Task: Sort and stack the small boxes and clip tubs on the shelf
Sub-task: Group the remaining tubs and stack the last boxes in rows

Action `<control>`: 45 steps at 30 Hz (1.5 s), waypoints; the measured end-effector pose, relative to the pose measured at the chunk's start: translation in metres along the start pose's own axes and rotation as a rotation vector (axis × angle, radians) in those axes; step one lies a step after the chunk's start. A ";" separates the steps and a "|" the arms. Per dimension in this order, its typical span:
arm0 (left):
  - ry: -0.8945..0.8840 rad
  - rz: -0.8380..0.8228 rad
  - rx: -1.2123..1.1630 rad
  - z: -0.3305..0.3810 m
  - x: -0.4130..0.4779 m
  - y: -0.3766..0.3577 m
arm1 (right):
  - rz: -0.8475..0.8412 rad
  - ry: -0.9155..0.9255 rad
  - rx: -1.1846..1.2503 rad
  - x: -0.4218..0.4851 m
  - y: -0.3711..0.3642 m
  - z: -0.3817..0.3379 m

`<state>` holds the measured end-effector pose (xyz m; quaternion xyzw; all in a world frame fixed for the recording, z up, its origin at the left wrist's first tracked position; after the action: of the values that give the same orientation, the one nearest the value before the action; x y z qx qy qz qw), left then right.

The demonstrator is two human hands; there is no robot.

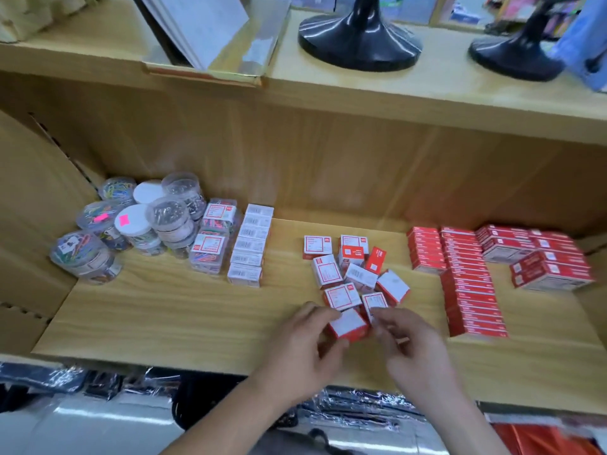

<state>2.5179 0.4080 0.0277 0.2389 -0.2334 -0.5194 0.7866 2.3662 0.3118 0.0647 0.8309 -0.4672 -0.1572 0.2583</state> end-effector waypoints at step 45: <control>0.091 0.057 0.372 -0.112 -0.018 0.128 | 0.101 0.067 -0.135 0.023 -0.184 -0.069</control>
<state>2.6710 0.4838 0.0183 0.3966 -0.2965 -0.4335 0.7529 2.5407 0.3906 0.0150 0.7918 -0.4880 -0.1469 0.3367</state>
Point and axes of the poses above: each hand's wrist, its own x-axis towards the middle knuckle, its own y-axis out of the back of the hand, z = x × y, the point moved 5 cm from there along x, towards the middle knuckle, and after that the axes turned 1 degree about -x, right-handed, at the moved point
